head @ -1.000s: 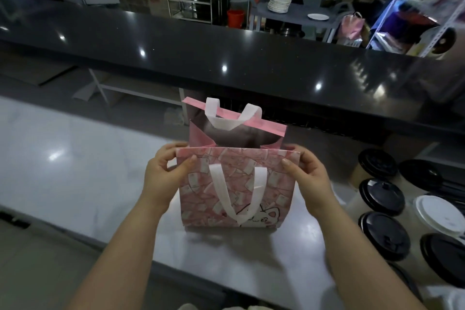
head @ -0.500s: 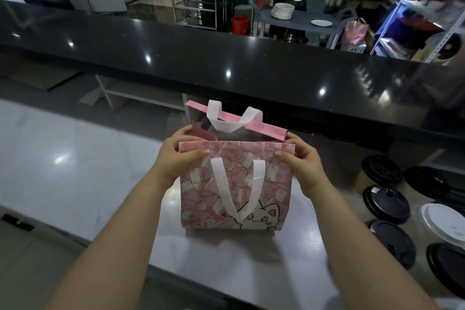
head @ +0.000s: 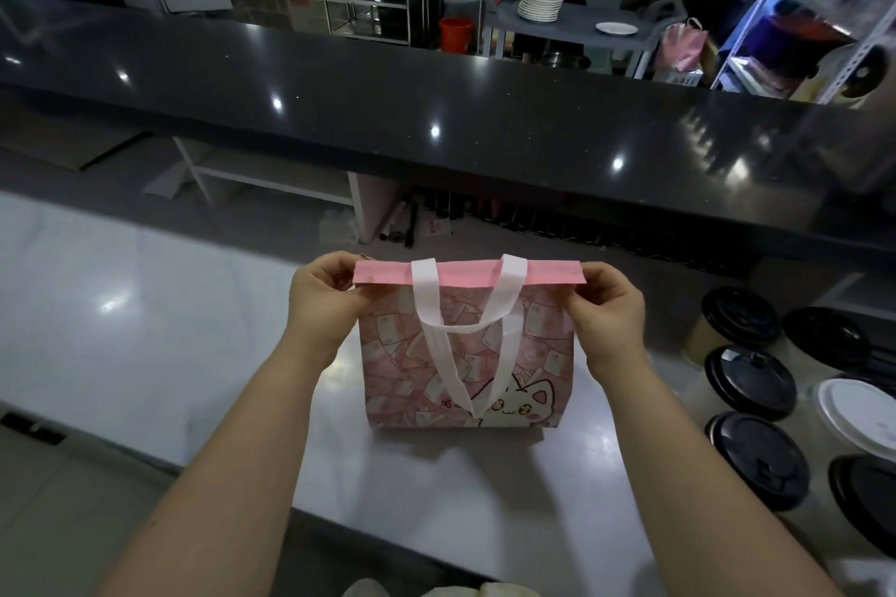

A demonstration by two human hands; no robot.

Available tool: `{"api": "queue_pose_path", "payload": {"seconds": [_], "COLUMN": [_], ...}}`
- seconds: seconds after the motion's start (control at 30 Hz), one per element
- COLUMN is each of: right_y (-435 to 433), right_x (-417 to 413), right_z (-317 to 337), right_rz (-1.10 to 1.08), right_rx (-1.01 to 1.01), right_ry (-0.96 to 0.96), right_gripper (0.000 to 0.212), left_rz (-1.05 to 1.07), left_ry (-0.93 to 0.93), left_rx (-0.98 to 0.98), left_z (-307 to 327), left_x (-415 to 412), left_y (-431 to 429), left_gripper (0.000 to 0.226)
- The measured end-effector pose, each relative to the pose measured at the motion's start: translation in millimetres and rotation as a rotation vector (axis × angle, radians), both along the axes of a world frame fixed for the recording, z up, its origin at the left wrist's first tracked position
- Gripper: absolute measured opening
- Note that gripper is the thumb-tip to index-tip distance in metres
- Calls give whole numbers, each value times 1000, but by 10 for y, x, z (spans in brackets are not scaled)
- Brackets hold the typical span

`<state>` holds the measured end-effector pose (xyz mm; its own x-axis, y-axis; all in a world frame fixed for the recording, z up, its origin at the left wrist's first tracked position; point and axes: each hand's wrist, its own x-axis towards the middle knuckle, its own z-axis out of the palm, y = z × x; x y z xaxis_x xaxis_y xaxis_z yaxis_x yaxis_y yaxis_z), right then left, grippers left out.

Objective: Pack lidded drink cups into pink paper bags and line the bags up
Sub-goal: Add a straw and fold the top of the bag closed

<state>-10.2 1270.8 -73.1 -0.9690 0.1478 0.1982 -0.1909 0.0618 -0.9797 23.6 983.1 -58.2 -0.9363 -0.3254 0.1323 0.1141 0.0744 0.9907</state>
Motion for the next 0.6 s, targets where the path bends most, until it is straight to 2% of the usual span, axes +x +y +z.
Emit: {"api": "queue_pose_path", "payload": {"seconds": [0.13,0.23,0.33,0.4,0.5,0.6], "right_y": [-2,33,97,121,142,165], "right_x": [-24,-17,-50,-67,-48,-5], "right_z": [12,31,34,28,56,122], "right_rz": [-6,63,99,101,126,172], "right_rx": [23,272,520,614,621,580], "right_ry": [45,171,314,385,352,309], "right_gripper": [47,57,39,27,22,21], "left_rz": [-49,-125,-123,-101,-72,-98], "left_ry": [20,49,40,45,98,187], "left_rx": [32,-1,-148,-217,-303,-436], "left_z": [22,96,122,123,134,149], "left_x": [-36,-39,-32,-19,32,56], "left_y": [-60,-98,-105,-105,-109,-125], "left_gripper": [34,39,44,50,66,50]}}
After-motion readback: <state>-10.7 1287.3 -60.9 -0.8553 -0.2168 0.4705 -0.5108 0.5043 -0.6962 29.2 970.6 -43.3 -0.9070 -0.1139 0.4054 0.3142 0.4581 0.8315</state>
